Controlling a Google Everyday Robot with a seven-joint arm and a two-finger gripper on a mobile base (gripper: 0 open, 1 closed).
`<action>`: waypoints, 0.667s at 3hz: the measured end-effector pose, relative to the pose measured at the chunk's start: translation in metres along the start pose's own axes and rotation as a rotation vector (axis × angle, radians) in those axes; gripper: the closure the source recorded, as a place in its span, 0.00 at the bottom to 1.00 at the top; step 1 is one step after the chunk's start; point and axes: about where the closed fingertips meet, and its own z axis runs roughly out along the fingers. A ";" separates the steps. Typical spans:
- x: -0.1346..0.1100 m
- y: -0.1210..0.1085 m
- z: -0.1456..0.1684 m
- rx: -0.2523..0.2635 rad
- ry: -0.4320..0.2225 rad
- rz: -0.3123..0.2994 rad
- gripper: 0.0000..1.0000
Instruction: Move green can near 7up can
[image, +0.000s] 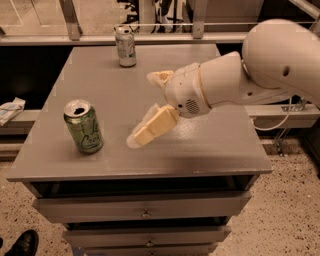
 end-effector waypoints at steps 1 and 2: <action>-0.011 0.004 0.010 -0.005 -0.031 0.003 0.00; -0.002 0.021 0.019 -0.018 -0.048 0.036 0.00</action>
Offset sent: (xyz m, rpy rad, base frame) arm -0.0263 0.0164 -0.0147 0.0594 0.0508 -0.0147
